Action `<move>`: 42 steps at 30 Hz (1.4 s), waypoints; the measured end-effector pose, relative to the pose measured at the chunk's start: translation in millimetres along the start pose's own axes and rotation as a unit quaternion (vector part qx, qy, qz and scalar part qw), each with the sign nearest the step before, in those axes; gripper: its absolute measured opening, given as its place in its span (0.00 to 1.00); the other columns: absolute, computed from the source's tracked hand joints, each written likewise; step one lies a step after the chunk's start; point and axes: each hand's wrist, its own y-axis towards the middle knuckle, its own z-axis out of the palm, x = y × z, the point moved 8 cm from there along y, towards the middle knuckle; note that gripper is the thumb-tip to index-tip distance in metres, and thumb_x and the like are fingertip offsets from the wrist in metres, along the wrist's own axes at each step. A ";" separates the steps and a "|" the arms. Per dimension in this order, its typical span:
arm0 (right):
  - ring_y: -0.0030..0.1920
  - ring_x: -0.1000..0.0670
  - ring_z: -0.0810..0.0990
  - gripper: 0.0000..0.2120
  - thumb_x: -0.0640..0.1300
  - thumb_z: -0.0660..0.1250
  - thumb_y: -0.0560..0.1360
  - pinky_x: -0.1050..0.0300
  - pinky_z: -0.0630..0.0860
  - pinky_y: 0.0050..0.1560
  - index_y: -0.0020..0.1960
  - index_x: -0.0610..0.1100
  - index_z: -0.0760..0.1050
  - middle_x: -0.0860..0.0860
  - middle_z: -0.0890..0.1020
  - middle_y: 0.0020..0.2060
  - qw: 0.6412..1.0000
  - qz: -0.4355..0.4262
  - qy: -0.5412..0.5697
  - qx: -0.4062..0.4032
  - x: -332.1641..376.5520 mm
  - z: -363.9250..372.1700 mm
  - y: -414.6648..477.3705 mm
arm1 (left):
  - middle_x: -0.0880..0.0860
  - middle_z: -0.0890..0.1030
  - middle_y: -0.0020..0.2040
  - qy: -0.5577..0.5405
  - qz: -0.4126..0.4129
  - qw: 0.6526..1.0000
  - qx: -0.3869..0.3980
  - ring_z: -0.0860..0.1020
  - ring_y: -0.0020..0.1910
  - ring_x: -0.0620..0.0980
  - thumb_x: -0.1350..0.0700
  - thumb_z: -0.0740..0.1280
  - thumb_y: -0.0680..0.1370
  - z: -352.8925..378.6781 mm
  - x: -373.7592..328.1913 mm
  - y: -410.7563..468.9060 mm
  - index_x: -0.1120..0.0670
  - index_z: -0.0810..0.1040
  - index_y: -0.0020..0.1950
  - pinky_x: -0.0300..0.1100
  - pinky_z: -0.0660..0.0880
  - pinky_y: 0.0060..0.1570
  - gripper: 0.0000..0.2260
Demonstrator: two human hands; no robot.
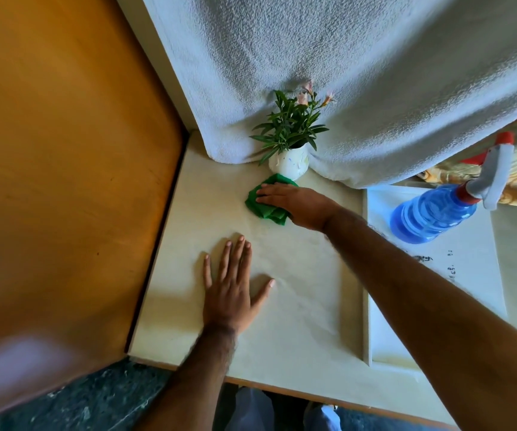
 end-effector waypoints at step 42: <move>0.72 0.34 0.72 0.19 0.25 0.61 0.79 0.38 0.69 0.74 0.67 0.34 0.78 0.37 0.79 0.68 0.984 -0.051 -0.072 -0.154 3.2 -44.4 -36.7 | 0.53 0.56 0.87 0.004 -0.001 1.000 0.012 0.57 0.85 0.55 0.27 0.50 0.80 -2.0 0.2 -0.5 0.52 0.53 0.86 0.68 0.56 0.81 0.41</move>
